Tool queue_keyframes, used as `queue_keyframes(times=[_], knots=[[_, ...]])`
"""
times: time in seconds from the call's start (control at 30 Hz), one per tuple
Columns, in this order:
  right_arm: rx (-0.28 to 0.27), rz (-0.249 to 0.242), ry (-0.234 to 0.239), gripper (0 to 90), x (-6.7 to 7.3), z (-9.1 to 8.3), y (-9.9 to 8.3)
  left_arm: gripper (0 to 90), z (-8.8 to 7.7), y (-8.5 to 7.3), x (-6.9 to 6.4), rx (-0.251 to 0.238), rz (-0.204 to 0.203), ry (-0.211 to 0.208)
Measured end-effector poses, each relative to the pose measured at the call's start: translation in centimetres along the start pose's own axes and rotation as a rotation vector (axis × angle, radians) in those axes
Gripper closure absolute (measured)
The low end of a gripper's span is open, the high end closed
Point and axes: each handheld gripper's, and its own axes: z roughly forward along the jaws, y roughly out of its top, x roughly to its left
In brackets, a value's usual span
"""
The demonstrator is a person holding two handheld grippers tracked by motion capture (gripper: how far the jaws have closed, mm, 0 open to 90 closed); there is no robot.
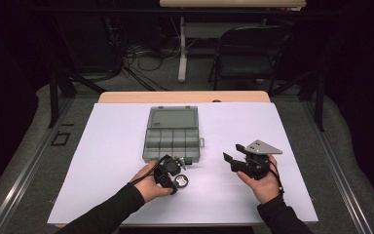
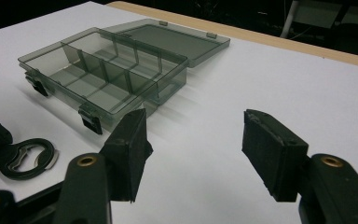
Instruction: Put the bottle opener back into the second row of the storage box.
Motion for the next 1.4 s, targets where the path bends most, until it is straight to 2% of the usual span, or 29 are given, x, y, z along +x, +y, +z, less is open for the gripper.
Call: queue_keyframes(times=[0.37,0.9,1.03,1.4], knots=[[-0.005,0.0,0.0,40.1,-0.1,0.1,-0.1,64.1,0.2,0.0,0.0,0.011,0.02,0.02],[0.003,0.008,0.0,40.1,-0.2,0.1,-0.2,64.6,0.1,0.0,0.1,0.012,0.041,0.012],[0.005,0.007,0.0,40.2,-0.2,0.1,-0.2,64.7,0.0,0.0,0.2,0.019,0.061,0.017],[-0.002,0.013,-0.005,40.2,-0.3,0.2,-0.2,64.7,-2.5,-0.2,1.4,-0.01,0.049,0.033]])
